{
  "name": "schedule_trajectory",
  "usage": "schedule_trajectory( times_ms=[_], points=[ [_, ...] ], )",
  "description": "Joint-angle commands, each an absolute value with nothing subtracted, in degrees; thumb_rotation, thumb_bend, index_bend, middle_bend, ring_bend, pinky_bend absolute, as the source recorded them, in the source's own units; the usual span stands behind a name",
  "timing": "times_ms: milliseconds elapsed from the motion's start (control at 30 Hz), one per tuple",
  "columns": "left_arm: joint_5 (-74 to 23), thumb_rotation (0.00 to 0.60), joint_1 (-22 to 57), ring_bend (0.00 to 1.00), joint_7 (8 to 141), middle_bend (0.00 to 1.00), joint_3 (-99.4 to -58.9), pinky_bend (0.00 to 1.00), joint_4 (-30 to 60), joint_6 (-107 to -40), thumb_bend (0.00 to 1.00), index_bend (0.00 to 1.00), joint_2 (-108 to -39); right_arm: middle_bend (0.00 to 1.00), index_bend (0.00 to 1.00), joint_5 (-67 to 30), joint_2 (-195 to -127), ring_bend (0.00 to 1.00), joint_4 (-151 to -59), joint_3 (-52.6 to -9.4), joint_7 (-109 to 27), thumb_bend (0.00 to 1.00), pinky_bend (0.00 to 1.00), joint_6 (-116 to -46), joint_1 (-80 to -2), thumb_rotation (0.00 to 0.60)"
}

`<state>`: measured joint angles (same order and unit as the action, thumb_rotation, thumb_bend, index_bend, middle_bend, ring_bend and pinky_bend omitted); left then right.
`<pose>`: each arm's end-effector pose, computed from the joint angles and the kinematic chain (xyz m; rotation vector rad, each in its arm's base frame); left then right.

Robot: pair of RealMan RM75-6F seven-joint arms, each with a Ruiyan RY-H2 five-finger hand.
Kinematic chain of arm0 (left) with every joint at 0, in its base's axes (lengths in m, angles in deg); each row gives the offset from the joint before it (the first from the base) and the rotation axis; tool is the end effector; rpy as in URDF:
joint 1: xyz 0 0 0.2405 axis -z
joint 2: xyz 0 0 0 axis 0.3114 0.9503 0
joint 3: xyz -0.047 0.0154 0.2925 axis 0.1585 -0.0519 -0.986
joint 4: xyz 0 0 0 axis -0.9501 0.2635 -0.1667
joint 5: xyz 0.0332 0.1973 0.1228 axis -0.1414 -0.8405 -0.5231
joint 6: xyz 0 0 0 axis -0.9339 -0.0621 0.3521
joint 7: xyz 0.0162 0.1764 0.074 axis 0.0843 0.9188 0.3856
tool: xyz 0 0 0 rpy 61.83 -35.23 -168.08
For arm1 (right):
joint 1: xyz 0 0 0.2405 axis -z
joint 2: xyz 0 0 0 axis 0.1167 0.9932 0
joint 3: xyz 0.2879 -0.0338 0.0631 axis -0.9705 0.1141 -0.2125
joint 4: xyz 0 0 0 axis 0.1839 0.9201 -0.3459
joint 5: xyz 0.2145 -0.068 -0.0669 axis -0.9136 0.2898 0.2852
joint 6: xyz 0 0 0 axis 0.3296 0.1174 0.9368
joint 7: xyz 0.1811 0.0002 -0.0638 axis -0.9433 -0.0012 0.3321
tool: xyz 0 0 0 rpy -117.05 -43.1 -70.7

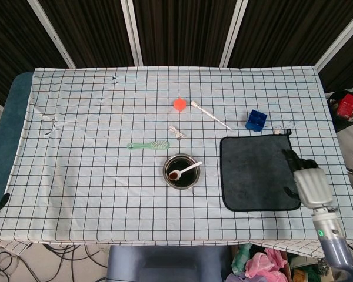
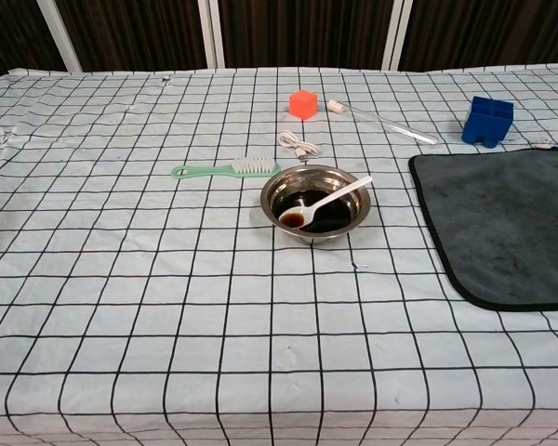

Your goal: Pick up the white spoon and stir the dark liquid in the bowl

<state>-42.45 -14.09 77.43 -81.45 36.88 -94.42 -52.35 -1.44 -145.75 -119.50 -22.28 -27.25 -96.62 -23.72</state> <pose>-0.3733 0.2395 0.1830 -1.2559 -0.8860 -0.8153 -0.3364 -0.3047 0.1221 1.5367 -0.7312 0.7791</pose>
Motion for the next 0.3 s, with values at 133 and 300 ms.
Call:
schedule_trajectory(
  times_ms=[133, 300],
  points=[
    [-43.15, 0.600, -14.08, 0.00, 77.41, 0.04, -81.70, 0.00, 36.65, -94.72, 0.24, 0.09, -52.68, 0.08, 0.00, -1.22, -144.48, 0.26, -119.71, -20.03, -30.76, 0.12, 0.27, -97.64, -20.47, 0.600],
    [-43.28, 0.600, -14.21, 0.00, 76.86, 0.03, -81.78, 0.00, 36.68, -94.88, 0.24, 0.09, -52.69, 0.08, 0.00, 0.36, -146.08, 0.26, -118.58, -20.69, -28.48, 0.12, 0.27, -99.57, -19.76, 0.600]
  ],
)
